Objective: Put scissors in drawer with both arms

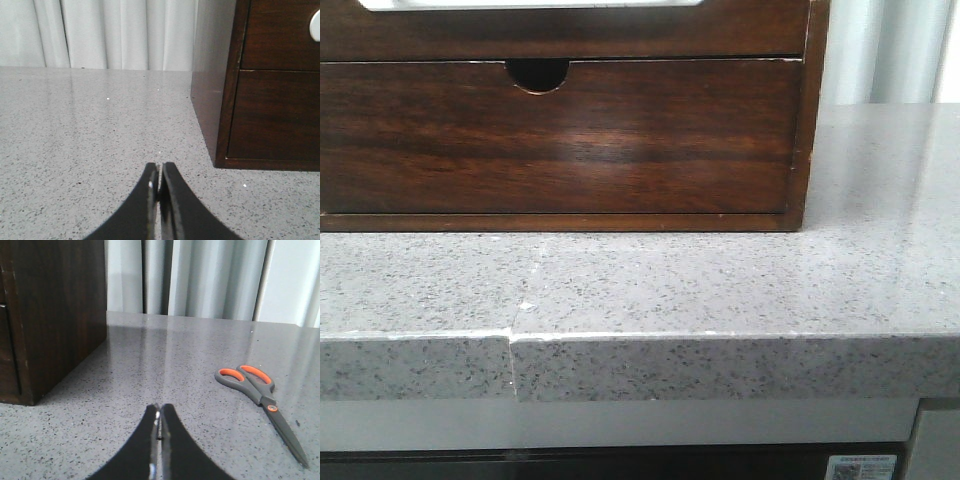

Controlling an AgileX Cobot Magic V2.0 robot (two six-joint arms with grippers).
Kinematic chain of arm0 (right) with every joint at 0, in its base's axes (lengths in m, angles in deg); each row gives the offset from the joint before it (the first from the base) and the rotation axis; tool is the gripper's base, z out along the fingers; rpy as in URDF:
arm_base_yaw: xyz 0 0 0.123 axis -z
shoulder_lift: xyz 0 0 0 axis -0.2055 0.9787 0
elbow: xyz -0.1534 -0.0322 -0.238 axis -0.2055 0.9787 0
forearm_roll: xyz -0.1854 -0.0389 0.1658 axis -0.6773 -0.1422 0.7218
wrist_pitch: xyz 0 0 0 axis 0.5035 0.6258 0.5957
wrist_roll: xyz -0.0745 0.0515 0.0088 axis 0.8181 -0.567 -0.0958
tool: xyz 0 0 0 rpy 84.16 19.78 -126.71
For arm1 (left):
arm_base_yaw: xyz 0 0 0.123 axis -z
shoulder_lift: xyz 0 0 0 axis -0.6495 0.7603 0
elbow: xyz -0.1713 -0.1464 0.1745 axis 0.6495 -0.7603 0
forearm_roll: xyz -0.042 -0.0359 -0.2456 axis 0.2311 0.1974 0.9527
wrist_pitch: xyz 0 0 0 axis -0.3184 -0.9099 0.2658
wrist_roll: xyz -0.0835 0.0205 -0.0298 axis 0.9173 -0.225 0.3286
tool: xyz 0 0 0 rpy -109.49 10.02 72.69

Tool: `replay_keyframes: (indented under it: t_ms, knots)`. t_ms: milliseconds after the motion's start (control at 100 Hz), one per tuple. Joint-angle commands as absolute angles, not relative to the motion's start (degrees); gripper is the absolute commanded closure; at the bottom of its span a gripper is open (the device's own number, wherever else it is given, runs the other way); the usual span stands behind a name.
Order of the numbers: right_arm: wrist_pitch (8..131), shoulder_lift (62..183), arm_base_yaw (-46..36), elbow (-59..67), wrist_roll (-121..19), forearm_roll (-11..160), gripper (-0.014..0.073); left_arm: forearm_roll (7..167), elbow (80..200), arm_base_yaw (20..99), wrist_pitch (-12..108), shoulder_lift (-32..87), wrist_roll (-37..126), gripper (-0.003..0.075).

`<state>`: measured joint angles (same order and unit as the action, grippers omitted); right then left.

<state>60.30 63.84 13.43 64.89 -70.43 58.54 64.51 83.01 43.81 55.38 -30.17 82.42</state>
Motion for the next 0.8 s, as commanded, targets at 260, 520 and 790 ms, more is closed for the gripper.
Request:
replay_keyframes:
  t_ms: [260, 520, 790]
  knots:
    - [55.59, 62.57, 13.46, 65.93, -70.50, 58.02, 0.0662, 64.60, 80.87, 43.96, 59.97, -32.02, 82.83, 0.0741]
    - [55.59, 62.57, 13.46, 65.93, -70.50, 58.02, 0.0662, 64.60, 80.87, 43.96, 59.97, -32.02, 82.83, 0.0741]
    - [54.89, 62.57, 13.46, 65.93, -70.50, 58.02, 0.0662, 64.60, 80.87, 43.96, 59.97, -32.02, 82.83, 0.0741]
